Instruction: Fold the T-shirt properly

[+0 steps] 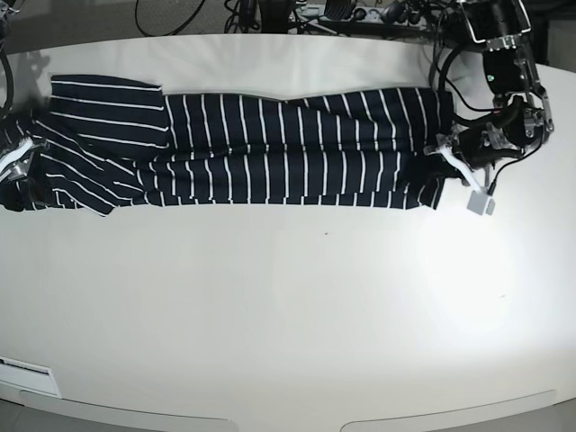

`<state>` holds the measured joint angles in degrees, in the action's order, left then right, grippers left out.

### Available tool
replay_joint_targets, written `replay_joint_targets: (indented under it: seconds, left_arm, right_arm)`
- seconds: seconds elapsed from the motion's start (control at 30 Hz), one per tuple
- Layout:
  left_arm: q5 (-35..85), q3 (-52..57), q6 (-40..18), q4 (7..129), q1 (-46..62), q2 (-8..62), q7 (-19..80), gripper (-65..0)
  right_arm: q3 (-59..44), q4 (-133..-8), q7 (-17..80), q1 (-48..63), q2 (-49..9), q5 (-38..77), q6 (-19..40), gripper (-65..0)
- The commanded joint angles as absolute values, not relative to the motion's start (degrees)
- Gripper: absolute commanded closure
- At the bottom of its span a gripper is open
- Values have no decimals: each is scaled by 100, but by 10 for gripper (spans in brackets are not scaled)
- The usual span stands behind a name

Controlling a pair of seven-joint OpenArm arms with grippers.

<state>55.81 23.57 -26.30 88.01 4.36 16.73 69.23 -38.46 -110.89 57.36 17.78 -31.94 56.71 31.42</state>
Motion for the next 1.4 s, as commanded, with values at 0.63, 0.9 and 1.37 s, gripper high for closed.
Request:
replay_joint_targets:
  seconds: [0.63,0.9,1.37]
  left_arm:
    - [6849,3170,-2912,8840,397,2777,7251,0]
    - [8500,3170,-3465,8840,395,2777,7929,0]
    - [8500,3168,-3433,8901,169,1640,8000,0]
  right_arm:
    - [-1413,-10589,4080,1761,-3030,2847,2912,0]
    - [-1262,-10556,4287,1997,-2919,2676,2567,0]
    - [-1262,-10547,4377,2143,-2746,2543,2440,0]
